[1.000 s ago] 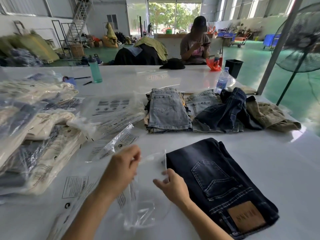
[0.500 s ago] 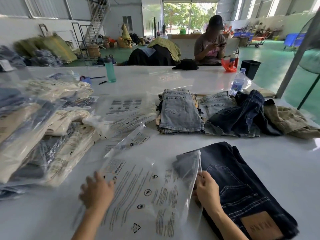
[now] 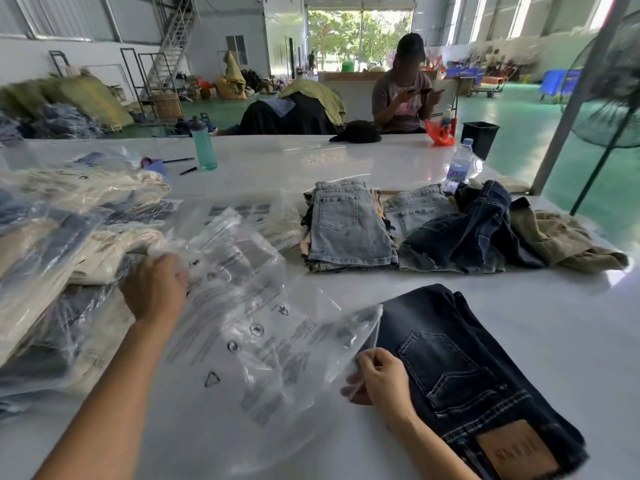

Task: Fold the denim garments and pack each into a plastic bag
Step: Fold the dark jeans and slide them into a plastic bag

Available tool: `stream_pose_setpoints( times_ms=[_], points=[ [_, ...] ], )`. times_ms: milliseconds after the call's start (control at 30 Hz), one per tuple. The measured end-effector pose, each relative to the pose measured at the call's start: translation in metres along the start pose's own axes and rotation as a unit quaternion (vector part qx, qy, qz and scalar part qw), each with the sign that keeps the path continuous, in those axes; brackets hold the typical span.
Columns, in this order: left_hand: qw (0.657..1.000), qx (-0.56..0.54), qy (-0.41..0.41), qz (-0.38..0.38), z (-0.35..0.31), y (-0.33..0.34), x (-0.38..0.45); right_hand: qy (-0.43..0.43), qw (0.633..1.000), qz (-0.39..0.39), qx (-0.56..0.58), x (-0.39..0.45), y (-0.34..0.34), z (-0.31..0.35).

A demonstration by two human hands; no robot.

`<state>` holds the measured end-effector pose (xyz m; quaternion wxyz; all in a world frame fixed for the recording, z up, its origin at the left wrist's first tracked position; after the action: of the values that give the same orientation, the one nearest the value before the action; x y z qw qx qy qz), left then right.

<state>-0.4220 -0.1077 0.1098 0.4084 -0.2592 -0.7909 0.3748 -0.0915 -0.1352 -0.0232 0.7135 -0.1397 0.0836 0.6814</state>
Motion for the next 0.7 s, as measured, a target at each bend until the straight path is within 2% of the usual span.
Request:
stream_pose_setpoints(
  times_ms=[67,100,167,200,233,267,300,367,400,433,500,533,567,600,633,700],
  points=[
    [0.999,0.014,0.009,0.049,-0.026,-0.001,-0.003,0.03,0.999,0.012,0.024,0.008,0.017,0.003],
    [0.995,-0.01,0.039,0.095,-0.04,0.002,-0.016,0.043,0.998,0.015,0.035,0.013,0.024,0.004],
    [0.957,-0.094,0.081,0.263,-0.06,0.018,-0.062,0.061,0.997,0.01,0.048,0.022,0.033,0.004],
    [0.928,-0.098,0.078,0.352,-0.065,0.028,-0.091,0.07,0.996,0.006,0.052,0.026,0.035,0.003],
    [0.909,-0.06,0.086,0.403,-0.066,0.038,-0.119,0.079,0.995,0.002,0.056,0.03,0.037,0.002],
    [0.908,0.005,0.108,0.404,-0.064,0.045,-0.142,0.086,0.994,0.001,0.062,0.033,0.038,0.001],
    [0.922,0.056,0.139,0.356,-0.061,0.049,-0.156,0.091,0.994,0.001,0.066,0.035,0.04,0.0],
    [0.944,0.087,0.206,0.241,-0.054,0.052,-0.171,0.096,0.993,0.0,0.063,0.039,0.042,-0.001],
    [0.957,0.082,0.203,0.19,-0.047,0.054,-0.171,0.096,0.994,0.001,0.06,0.04,0.043,-0.002],
    [0.967,0.07,0.171,0.173,-0.041,0.054,-0.168,0.092,0.994,0.002,0.057,0.041,0.044,-0.002],
    [0.968,0.091,0.042,0.231,-0.027,0.055,-0.166,0.068,0.997,-0.003,0.02,0.039,0.045,-0.003],
    [0.96,0.128,-0.012,0.247,-0.02,0.057,-0.167,0.036,0.999,-0.015,-0.032,0.038,0.045,-0.002],
    [0.957,0.153,-0.026,0.246,-0.014,0.059,-0.17,-0.012,0.993,-0.03,-0.115,0.035,0.045,-0.001],
    [0.96,0.14,-0.029,0.239,-0.008,0.061,-0.173,-0.073,0.97,-0.058,-0.223,0.032,0.045,0.0],
    [0.963,0.127,-0.021,0.238,-0.003,0.063,-0.175,-0.145,0.922,-0.101,-0.345,0.029,0.046,0.002],
    [0.96,0.113,-0.001,0.256,0.002,0.061,-0.178,-0.272,0.799,-0.169,-0.509,0.024,0.049,0.012]
  ],
)
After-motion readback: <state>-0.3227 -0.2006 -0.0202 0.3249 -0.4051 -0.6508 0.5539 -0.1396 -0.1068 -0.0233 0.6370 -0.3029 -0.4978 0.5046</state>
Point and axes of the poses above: each hand's wrist, its own x-axis towards the middle knuckle, its own y-axis out of the palm, z = x × y, the point moved 2 cm from there along x, towards the middle knuckle, and after that the axes turned 5 degrees about -x, right-handed, at the moved point
